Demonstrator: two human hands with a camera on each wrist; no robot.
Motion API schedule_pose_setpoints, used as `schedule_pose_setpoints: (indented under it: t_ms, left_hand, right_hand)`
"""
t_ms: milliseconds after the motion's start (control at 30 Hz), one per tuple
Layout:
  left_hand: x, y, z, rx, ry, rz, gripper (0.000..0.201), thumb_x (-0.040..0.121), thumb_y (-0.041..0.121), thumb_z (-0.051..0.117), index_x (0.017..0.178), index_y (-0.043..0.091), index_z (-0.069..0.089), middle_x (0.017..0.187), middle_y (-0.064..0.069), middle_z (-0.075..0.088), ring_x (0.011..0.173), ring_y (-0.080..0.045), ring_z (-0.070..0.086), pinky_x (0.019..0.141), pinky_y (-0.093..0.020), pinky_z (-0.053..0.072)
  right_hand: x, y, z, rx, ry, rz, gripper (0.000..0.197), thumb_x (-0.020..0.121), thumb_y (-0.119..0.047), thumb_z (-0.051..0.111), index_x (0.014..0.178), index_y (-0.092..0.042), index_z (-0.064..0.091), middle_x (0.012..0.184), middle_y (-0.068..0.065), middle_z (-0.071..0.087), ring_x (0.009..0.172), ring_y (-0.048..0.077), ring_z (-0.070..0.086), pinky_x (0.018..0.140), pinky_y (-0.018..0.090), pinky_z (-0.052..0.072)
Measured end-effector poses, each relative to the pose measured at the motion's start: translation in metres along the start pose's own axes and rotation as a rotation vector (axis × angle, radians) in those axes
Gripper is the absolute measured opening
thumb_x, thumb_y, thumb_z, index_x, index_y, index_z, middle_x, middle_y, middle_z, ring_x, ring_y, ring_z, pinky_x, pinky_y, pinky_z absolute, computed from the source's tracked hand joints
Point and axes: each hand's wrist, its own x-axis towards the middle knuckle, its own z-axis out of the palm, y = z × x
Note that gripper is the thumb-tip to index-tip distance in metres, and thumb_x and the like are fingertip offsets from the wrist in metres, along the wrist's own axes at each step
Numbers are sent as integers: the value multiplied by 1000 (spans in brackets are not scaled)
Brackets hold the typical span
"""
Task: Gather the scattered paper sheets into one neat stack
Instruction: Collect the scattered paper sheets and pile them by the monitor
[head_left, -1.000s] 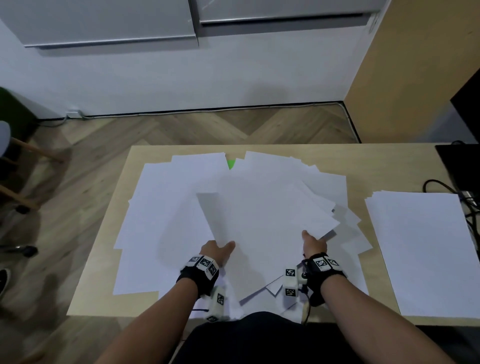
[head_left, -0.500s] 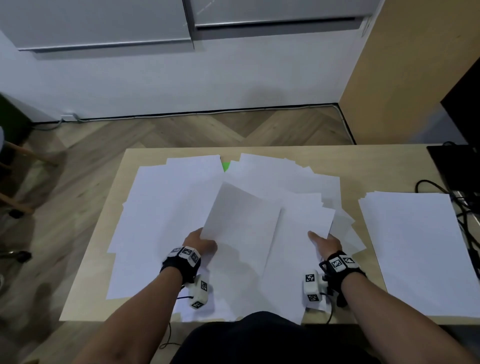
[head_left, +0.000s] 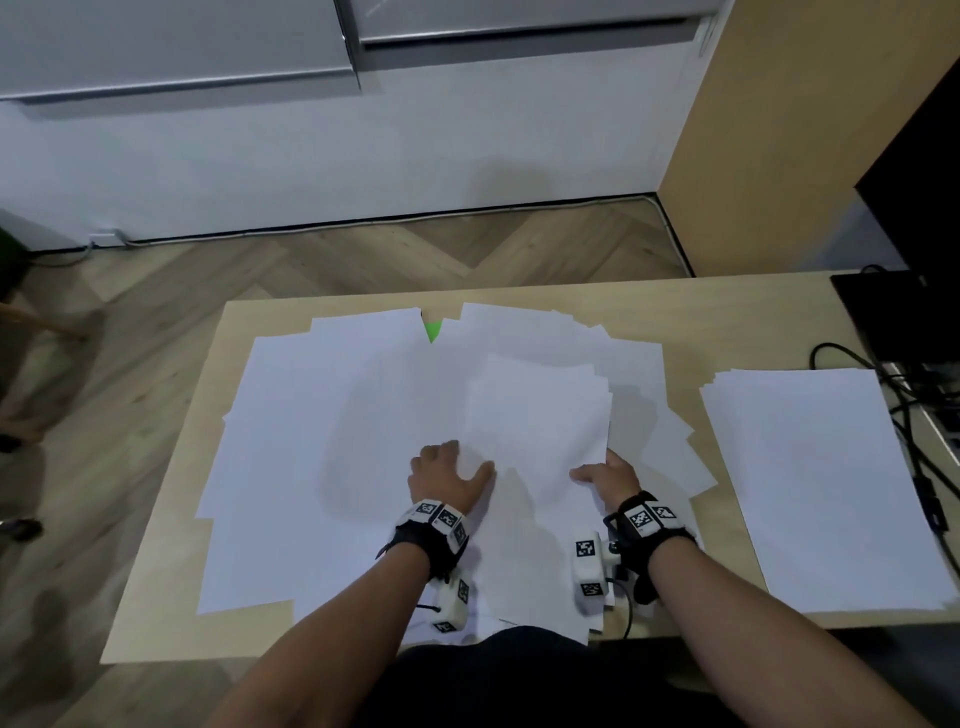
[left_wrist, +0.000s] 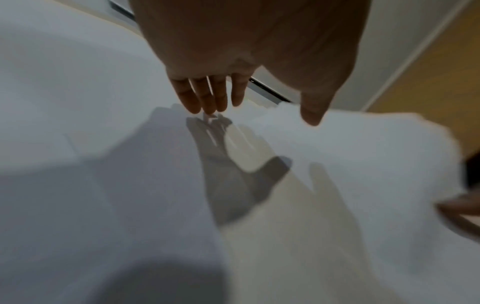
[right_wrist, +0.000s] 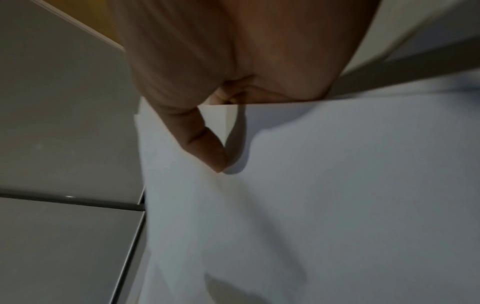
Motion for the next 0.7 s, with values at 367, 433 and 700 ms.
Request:
schedule_pose_setpoints:
  t_ms: [367,433,700]
  left_hand:
    - [16,5,-17,-627,-369,-65,72,62,46,84,120,15,56,111,0,70,109,-23,65,94,-32,49]
    - [15,6,-11,-562,-366,-62,64,72,41,82,121,12,53,111,-1,67,106,-22,63,94,-32,47]
    - [18,16,-22,-534,-164,-76,42,83,12,60,124,2,53,121,-18,64,111,-32,61,94,-35,49]
  right_hand:
    - [-12,-35,-13,132,-69,12,25,69,-1,75,93,1,68,94,15,68,89,33,66,84,39,53]
    - [-6,-24,-15,-6,-59,86,33,61,-12,85,88,3,73,98,16,71,93,31,67,92,41,51]
    - [-35,-68,16,-17,32,-140,15,61,5,72,70,-6,66,73,9,64,77,26,60,74,34,50]
